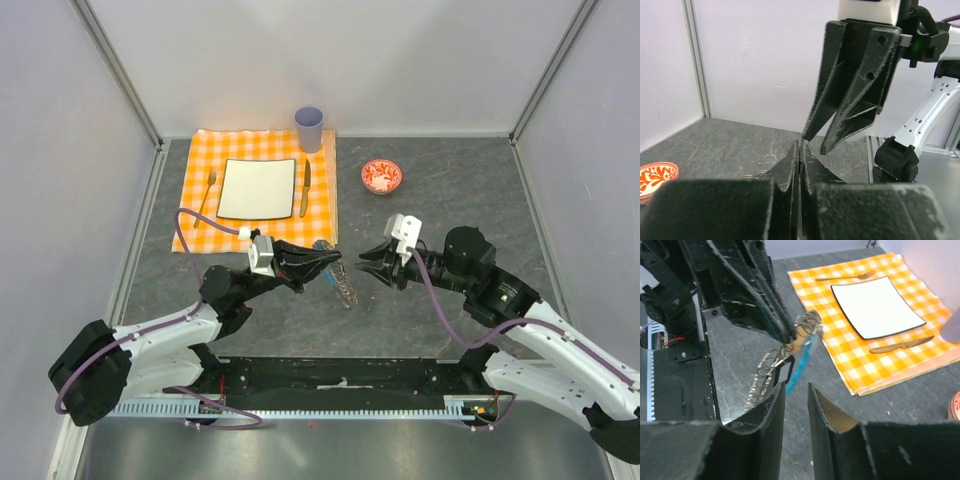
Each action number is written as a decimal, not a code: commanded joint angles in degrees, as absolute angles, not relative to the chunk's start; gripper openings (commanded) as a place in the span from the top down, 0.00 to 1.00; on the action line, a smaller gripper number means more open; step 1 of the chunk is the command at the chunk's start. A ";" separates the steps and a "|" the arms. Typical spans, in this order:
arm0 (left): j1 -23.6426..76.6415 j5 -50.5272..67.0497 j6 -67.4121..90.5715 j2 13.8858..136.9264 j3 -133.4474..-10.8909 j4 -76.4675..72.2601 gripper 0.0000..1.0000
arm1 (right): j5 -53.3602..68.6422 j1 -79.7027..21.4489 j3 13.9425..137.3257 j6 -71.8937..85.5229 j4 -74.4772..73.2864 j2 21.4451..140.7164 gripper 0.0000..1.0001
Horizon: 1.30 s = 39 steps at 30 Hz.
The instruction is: Put the keys on the keyring
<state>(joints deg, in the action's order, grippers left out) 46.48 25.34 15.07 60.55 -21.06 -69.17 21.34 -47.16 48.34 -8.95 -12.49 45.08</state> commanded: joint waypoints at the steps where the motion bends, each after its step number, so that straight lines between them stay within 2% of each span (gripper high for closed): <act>1: 46.50 23.90 13.97 59.59 -20.57 -73.82 0.98 | 27.93 -44.39 51.15 -8.79 -11.61 48.25 0.68; 10: 46.58 24.79 14.24 59.59 -20.30 -74.79 0.98 | 38.23 -40.43 52.03 -7.56 -4.40 51.94 0.70; 25: 46.58 26.19 15.38 60.64 -20.92 -76.90 0.98 | 42.36 -40.08 51.50 -6.50 -0.44 53.88 0.72; 39: 46.58 28.12 16.44 61.00 -21.01 -78.75 0.98 | 44.65 -39.99 51.50 -5.27 2.81 55.28 0.88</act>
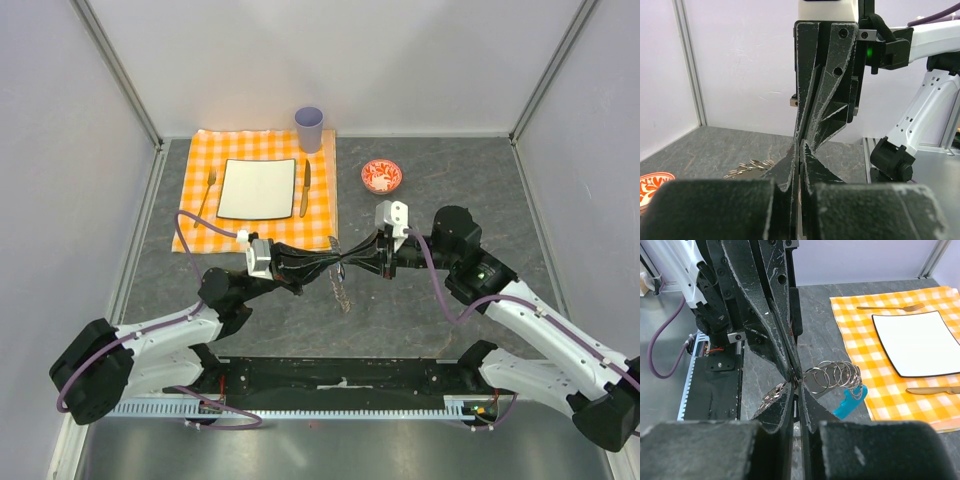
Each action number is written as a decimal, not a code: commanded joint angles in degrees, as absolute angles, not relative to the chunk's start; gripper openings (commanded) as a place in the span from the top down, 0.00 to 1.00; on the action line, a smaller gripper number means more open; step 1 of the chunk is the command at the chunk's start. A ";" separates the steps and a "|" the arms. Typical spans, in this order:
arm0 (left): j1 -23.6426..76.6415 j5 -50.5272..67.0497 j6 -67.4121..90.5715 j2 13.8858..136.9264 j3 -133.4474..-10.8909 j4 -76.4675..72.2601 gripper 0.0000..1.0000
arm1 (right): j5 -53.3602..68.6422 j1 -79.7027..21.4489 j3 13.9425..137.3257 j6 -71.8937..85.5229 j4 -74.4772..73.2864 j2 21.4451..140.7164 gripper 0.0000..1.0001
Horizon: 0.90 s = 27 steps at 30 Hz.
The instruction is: Put the keys on the keyring
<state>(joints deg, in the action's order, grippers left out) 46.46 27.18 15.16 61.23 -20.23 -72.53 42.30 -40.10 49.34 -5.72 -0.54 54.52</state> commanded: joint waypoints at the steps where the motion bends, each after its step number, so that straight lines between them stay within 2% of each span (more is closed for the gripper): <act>1: 46.67 28.21 16.52 60.91 -20.92 -78.92 0.98 | 44.74 -40.08 51.33 -5.19 2.81 55.37 0.89; 6: 46.67 28.92 17.75 61.08 -20.74 -81.46 0.98 | 46.31 -39.99 50.80 -4.22 4.65 56.07 0.92; 8: 46.58 28.83 18.10 61.43 -20.57 -82.26 0.98 | 46.93 -40.08 50.54 -3.87 5.80 56.25 1.00; 14: 46.50 27.26 16.18 59.34 -19.69 -78.43 0.98 | 45.98 -39.47 51.15 -5.27 3.26 55.64 1.00; 17: 46.50 26.46 11.88 56.17 -20.56 -66.69 0.87 | 43.16 -39.29 54.30 -10.36 -5.95 55.72 1.00; 18: 46.49 26.11 9.17 53.46 -21.00 -62.27 0.75 | 40.63 -39.20 56.84 -12.29 -8.76 56.07 1.00; 21: 46.58 24.70 4.42 49.06 -23.28 -47.93 0.57 | 36.32 -39.29 63.07 -19.41 -21.15 57.74 1.00; 27: 46.58 24.87 -2.96 46.32 -28.12 -30.80 0.38 | 31.99 -39.72 76.78 -27.41 -38.30 63.89 1.00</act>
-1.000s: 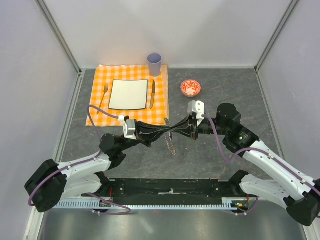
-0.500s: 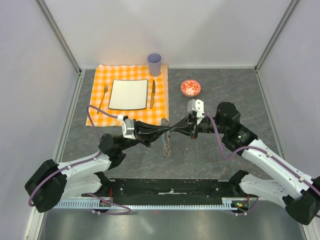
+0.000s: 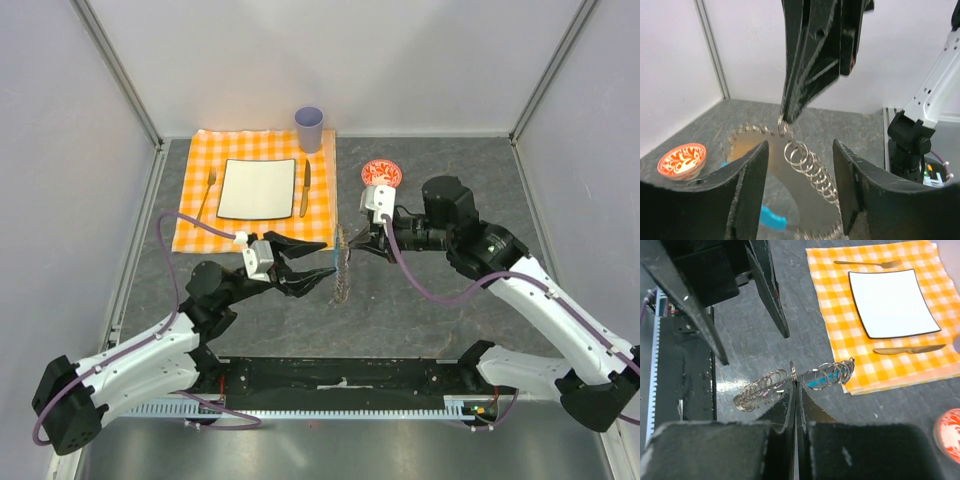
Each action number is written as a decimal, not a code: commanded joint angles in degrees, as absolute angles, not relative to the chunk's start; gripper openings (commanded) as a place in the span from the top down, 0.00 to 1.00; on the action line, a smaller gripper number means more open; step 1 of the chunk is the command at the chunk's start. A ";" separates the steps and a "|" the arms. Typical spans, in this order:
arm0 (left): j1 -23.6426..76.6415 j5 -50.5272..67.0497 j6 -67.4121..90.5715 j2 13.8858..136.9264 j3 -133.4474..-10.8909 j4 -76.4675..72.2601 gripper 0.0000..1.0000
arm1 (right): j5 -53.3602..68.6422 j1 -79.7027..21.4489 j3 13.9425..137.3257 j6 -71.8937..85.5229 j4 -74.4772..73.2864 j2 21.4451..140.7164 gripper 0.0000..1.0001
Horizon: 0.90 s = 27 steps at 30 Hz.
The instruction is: Put the keys on the keyring
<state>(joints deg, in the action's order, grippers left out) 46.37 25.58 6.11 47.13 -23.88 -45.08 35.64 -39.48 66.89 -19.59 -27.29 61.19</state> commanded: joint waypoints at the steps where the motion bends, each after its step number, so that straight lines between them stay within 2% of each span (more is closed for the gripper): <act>1: 46.58 25.22 -3.60 46.93 -28.91 -29.20 0.37 | 31.21 -40.16 78.64 -28.47 -42.41 64.85 1.00; 6: 46.58 26.54 -5.54 49.92 -34.62 -22.51 0.36 | 21.02 -47.09 89.80 -33.30 -54.21 72.15 1.00; 11: 46.58 27.51 -5.89 49.66 -35.95 -21.89 0.34 | 12.15 -51.15 93.69 -34.01 -60.02 74.79 1.00; 14: 46.50 27.95 -7.20 49.48 -36.03 -21.36 0.34 | 11.08 -52.64 94.83 -34.45 -61.52 75.23 1.00; 21: 46.50 31.64 -9.84 50.89 -37.09 -21.44 0.46 | 9.93 -54.84 95.27 -35.33 -62.14 75.85 1.00; 27: 46.49 36.03 -8.97 53.26 -38.76 -22.59 0.53 | 10.02 -55.63 94.49 -35.51 -61.61 75.85 1.00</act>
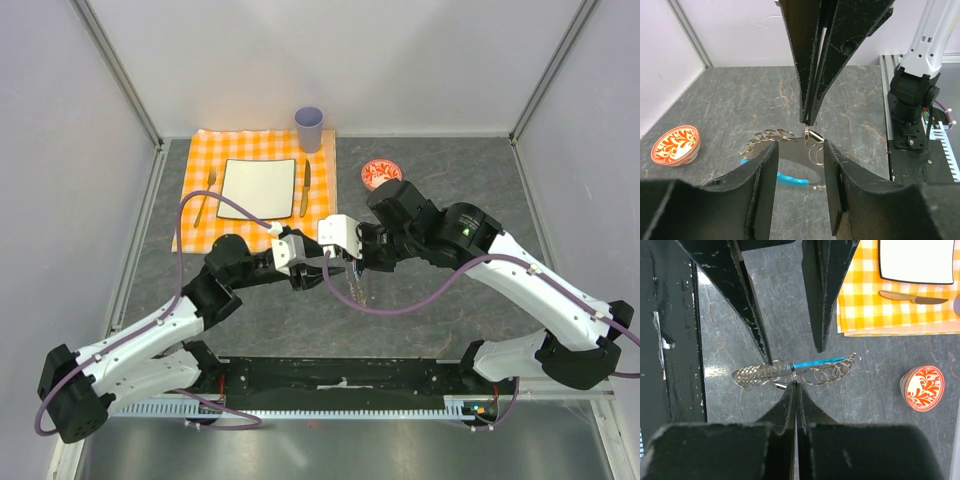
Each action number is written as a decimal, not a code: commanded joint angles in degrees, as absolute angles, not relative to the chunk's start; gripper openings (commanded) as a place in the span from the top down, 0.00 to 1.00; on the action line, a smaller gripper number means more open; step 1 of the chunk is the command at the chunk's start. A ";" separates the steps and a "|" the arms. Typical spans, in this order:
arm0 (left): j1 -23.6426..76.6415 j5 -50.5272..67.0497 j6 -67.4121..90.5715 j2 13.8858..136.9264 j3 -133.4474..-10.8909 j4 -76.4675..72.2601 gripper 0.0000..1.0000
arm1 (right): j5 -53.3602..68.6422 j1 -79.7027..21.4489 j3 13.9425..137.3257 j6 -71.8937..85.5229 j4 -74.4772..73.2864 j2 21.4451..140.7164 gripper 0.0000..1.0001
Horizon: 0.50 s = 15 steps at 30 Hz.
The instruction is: Put the keys on the keyring
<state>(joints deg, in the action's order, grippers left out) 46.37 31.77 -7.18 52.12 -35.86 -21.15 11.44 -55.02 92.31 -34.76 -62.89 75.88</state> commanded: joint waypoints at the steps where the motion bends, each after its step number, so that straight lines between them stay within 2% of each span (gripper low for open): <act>1: 46.58 36.91 -8.88 53.96 -39.11 -22.76 0.54 | 10.11 -55.72 94.31 -35.51 -61.52 75.68 1.00; 10: 46.58 38.23 -7.30 56.77 -40.25 -24.17 0.57 | 10.99 -55.81 93.16 -35.51 -60.21 75.06 1.00; 15: 46.58 38.41 -6.50 57.30 -40.17 -25.40 0.63 | 11.16 -55.81 92.11 -35.60 -59.68 74.97 1.00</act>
<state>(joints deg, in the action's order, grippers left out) 46.37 36.62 -7.14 56.99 -37.89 -21.91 11.09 -55.40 92.27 -35.00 -62.65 75.88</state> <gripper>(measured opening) 0.402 0.006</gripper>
